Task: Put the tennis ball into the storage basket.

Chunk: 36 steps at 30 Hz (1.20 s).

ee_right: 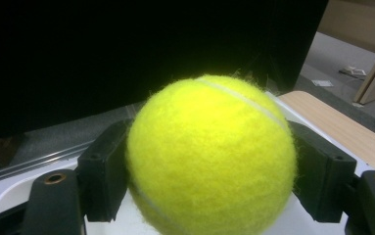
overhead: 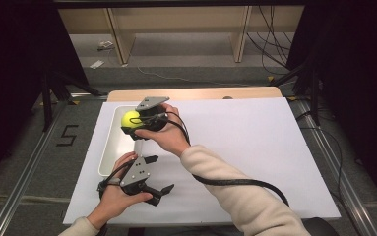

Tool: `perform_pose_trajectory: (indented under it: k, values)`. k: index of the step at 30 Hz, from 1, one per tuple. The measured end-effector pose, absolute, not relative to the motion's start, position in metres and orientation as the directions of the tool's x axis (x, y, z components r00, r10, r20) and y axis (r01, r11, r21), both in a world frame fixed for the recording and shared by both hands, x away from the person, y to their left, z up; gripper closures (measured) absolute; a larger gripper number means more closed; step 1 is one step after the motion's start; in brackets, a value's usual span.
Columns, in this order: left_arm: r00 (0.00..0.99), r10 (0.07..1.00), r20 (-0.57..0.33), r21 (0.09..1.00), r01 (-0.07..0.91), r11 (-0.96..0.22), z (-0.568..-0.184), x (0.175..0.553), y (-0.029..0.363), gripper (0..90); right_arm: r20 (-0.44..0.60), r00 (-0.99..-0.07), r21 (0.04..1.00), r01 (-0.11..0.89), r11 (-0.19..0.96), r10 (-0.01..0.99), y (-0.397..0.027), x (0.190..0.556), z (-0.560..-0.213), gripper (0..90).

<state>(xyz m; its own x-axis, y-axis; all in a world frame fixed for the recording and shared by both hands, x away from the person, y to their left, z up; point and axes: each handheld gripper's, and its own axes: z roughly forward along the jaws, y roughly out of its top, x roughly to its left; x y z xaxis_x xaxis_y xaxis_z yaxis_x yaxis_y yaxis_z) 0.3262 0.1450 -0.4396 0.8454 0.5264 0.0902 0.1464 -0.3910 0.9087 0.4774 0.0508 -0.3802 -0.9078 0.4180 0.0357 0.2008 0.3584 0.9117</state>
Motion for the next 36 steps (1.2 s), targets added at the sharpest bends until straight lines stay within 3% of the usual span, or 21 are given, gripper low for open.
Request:
perform_pose_trajectory:
  k: [36]
  values:
    - [0.846, 0.526, 0.09, 0.909, 0.146, -0.39, -0.4395, 0.3258, 0.1446, 0.7, 0.042, -0.912, 0.907, 0.206, 0.366, 0.408, 0.0583, 0.4802, -0.382, 26.1]
